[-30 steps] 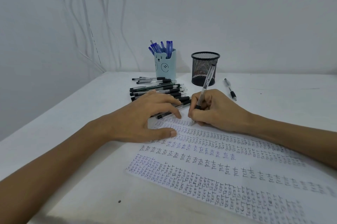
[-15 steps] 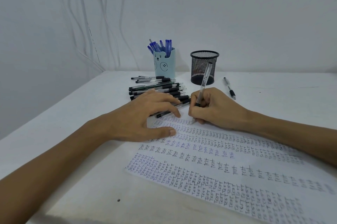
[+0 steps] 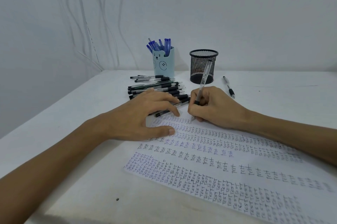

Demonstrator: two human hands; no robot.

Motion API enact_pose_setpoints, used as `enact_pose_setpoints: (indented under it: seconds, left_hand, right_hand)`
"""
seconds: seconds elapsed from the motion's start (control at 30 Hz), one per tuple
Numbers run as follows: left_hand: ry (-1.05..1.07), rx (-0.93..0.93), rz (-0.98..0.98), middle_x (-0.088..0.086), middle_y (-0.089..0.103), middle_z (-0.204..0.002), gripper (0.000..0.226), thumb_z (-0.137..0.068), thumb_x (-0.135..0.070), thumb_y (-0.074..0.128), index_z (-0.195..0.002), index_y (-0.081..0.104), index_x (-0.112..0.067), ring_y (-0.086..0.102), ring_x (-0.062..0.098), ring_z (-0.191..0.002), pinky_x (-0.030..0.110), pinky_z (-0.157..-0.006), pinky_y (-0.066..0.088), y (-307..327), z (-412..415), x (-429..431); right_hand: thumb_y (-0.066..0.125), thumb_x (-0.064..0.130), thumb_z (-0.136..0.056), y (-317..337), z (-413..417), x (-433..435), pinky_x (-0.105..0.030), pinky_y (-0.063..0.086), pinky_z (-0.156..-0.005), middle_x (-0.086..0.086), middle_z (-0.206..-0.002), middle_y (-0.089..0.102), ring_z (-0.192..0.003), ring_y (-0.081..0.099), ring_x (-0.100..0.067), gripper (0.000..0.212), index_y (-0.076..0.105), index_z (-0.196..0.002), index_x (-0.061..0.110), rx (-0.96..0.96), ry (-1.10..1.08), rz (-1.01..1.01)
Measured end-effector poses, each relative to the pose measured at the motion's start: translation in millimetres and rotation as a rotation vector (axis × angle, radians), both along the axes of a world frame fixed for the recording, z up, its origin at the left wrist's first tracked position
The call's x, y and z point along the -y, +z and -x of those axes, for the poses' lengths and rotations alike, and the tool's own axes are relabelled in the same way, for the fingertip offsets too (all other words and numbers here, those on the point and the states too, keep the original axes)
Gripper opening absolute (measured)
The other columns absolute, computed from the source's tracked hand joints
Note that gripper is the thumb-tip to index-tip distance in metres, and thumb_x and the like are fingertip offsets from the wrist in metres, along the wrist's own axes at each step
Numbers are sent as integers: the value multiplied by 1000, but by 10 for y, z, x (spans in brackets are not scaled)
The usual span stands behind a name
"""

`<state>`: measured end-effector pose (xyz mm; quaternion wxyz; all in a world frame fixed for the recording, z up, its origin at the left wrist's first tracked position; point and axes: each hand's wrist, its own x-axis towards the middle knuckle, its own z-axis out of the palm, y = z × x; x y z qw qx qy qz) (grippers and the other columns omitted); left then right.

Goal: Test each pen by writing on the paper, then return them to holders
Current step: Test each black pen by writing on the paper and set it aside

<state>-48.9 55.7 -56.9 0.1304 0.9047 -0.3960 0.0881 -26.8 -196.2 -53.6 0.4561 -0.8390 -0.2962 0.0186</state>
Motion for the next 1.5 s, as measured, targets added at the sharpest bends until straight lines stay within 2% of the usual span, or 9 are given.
enact_pose_setpoints:
  seconds: [0.6,0.73,0.83,0.97,1.0,1.07,1.2,1.27,1.5]
  left_hand:
    - [6,-6,-4,-20,44,-154,42,-97,-62,60,-133,61,-39,36,4,-146,41,-122,29,6,15,1]
    - [8,-9,13,-21,44,-154,41,-96,-61,61,-132,62,-39,36,4,-146,40,-121,30,-1,19,-11]
    - [6,-13,10,-21,44,-154,42,-96,-61,61,-132,62,-40,36,5,-147,42,-121,30,5,23,-15]
    - [3,-16,13,-20,45,-154,42,-97,-61,60,-132,62,-38,37,6,-147,44,-120,32,10,21,-13]
    - [2,-18,12,-20,45,-154,43,-96,-61,60,-132,62,-38,37,7,-147,45,-120,33,10,20,-14]
    - [1,-19,9,-20,45,-154,43,-96,-61,61,-132,62,-38,38,8,-147,44,-119,33,9,18,-13]
    - [-2,-21,10,-20,45,-154,42,-96,-60,62,-132,62,-39,38,9,-146,45,-119,32,7,11,-17]
    - [-4,-21,8,-21,44,-154,42,-96,-61,61,-132,61,-40,38,8,-146,45,-118,34,6,8,-16]
    - [-1,-31,15,-21,44,-154,44,-95,-63,59,-132,62,-39,39,7,-145,44,-118,35,8,13,-16]
  right_hand:
    - [65,9,-88,-11,-9,-2,-18,43,-53,-2,-55,62,-49,53,-9,17,60,-71,11,11,-49,-6]
    - [55,13,-96,30,-72,-6,-21,32,-41,-9,-59,58,-46,41,-15,27,62,-71,10,-296,-137,-319]
    - [47,22,-101,48,-125,-5,-19,40,-48,-6,-67,62,-56,51,-12,35,69,-76,10,-440,-174,-476]
    - [54,15,-103,-12,-148,43,-27,39,-51,-13,-73,62,-62,53,-20,23,73,-91,11,-323,-116,-432]
    - [60,13,-101,-8,-140,43,-28,46,-53,-15,-75,66,-63,58,-23,10,69,-102,9,-324,-112,-453]
    - [67,15,-97,-9,-139,32,-27,57,-58,-14,-80,70,-65,68,-27,23,55,-116,8,-374,-142,-550]
    - [47,38,-106,57,-100,-12,-24,60,-54,-15,-72,70,-63,74,-30,33,57,-105,7,-520,-146,-658]
    - [41,37,-109,68,-92,-5,-24,61,-57,-13,-73,72,-65,75,-30,35,59,-101,7,-528,-124,-651]
    - [57,34,-102,11,-135,52,-22,62,-62,-17,-86,71,-67,75,-28,29,63,-96,6,-427,-99,-690]
